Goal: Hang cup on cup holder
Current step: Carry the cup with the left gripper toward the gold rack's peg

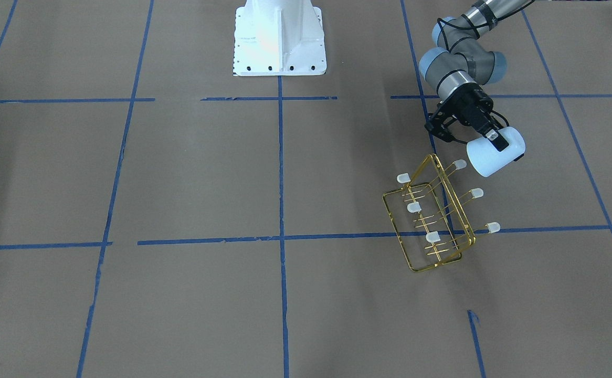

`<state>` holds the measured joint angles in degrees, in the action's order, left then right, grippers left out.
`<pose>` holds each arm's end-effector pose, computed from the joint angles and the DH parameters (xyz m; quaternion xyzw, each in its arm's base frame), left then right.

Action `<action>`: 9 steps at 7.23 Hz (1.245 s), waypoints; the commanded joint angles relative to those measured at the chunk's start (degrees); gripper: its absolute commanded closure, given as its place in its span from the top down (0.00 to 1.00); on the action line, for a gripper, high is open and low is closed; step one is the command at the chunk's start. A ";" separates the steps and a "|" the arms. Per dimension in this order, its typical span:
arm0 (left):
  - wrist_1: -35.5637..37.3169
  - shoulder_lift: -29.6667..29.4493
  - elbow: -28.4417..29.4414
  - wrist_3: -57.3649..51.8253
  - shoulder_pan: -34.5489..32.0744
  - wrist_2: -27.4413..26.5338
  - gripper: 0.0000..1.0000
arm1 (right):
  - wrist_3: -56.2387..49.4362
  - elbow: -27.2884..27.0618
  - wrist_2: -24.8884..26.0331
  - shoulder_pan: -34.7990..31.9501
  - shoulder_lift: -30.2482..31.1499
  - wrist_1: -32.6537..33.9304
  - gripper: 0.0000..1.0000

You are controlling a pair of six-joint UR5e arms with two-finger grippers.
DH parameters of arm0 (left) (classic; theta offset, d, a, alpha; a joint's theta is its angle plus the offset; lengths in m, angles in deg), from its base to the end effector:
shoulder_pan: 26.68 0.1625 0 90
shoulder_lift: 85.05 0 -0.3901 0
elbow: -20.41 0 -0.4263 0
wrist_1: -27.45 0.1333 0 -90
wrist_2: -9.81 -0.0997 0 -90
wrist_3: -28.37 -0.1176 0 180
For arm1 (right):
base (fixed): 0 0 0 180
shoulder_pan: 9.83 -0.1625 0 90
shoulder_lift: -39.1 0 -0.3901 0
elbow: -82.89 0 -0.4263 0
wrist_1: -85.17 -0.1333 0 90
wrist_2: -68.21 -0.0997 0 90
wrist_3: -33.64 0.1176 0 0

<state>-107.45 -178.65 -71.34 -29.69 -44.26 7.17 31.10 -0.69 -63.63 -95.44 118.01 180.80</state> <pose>0.4090 -0.3927 0.4320 0.3728 -0.6130 0.4392 0.5407 0.0089 -0.6006 0.5999 -0.0136 -0.3569 -0.0535 0.9325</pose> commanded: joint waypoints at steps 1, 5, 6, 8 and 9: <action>-0.01 -0.97 0.43 -0.04 0.08 0.00 0.00 | 0.00 0.00 0.00 0.00 0.01 0.00 1.00; -0.01 -3.78 3.68 0.05 0.08 0.00 0.00 | 0.00 0.00 0.00 0.00 0.01 0.00 1.00; -0.01 -4.48 4.29 0.05 0.08 0.00 0.00 | 0.00 0.00 0.00 0.00 0.01 0.00 1.00; -0.01 -5.45 5.70 0.05 0.08 0.09 0.00 | 0.00 0.00 0.00 0.00 0.01 0.00 1.00; -0.01 -5.54 6.14 0.05 0.17 0.09 0.00 | 0.00 0.00 0.00 0.00 0.01 0.00 1.00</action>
<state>-107.46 -183.95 -65.79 -29.64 -44.15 7.23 31.10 -0.69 -63.63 -95.44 118.00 180.80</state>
